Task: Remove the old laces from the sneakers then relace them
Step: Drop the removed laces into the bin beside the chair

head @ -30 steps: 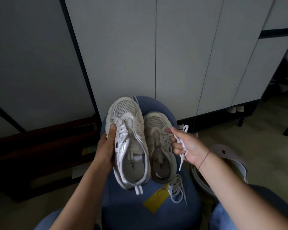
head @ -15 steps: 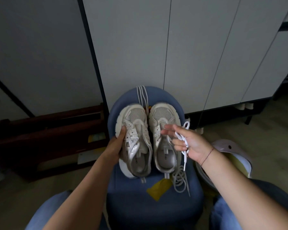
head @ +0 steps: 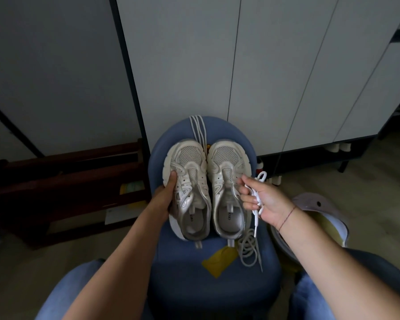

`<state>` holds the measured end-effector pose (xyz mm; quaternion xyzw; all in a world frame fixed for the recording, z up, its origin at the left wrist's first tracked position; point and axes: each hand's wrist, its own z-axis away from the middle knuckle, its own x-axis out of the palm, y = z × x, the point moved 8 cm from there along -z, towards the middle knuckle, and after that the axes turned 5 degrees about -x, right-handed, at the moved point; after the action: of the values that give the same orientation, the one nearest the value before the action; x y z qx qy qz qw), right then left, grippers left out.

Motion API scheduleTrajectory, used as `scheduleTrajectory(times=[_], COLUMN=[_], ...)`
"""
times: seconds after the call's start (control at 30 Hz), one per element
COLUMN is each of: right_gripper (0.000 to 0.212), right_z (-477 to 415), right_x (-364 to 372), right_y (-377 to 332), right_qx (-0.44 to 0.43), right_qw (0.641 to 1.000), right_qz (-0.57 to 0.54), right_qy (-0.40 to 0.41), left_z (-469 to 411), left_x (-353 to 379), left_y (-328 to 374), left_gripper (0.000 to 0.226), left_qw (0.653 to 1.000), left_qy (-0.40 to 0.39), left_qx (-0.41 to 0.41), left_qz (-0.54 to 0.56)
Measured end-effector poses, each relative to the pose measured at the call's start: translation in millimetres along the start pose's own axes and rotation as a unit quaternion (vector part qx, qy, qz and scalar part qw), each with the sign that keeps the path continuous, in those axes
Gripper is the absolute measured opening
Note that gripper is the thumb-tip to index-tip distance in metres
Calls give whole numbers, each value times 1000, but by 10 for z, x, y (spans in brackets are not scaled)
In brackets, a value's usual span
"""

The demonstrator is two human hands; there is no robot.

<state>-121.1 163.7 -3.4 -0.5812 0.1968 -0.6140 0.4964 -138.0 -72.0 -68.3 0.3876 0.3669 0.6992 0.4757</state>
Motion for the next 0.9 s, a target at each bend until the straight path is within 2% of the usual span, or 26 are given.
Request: scheduleTrajectory(times=[0.07, 0.13, 0.27, 0.33, 0.43, 0.53, 0.63, 0.77, 0.9], right_gripper=[23, 22, 29, 29, 30, 30, 31, 33, 30], right_z=[-3, 5, 126, 234, 424, 656, 815, 944, 1069], right_x=[-33, -71, -295, -456, -696, -937, -1128, -1343, -1572], right_y=[-1, -13, 122, 267, 450, 545, 641, 745, 914], right_qx=[0, -4, 2, 8, 7, -16, -33, -50, -54], right_qw=[1000, 1000, 996, 993, 985, 974, 962, 946, 939], right_qz=[1, -1, -63, -87, -122, -150, -193, -231, -152], right_qy=[12, 21, 59, 83, 123, 170, 190, 222, 305], left_z=[12, 45, 412, 728, 1220, 1563, 1753, 1645, 1380], left_x=[-43, -139, -179, -43, 337, 754, 1039, 1379, 1521], left_y=[18, 109, 272, 321, 256, -158, -686, -1182, -1401], left_gripper=[62, 53, 63, 55, 48, 42, 53, 77, 72], left_qw=[999, 993, 964, 940, 907, 892, 874, 813, 793], left_qy=[37, 102, 219, 247, 202, 107, 40, -29, -35], left_qx=[-1, 32, 111, 177, 300, 338, 327, 286, 192], left_qz=[-16, -44, -100, -154, -213, -279, -357, -507, -577])
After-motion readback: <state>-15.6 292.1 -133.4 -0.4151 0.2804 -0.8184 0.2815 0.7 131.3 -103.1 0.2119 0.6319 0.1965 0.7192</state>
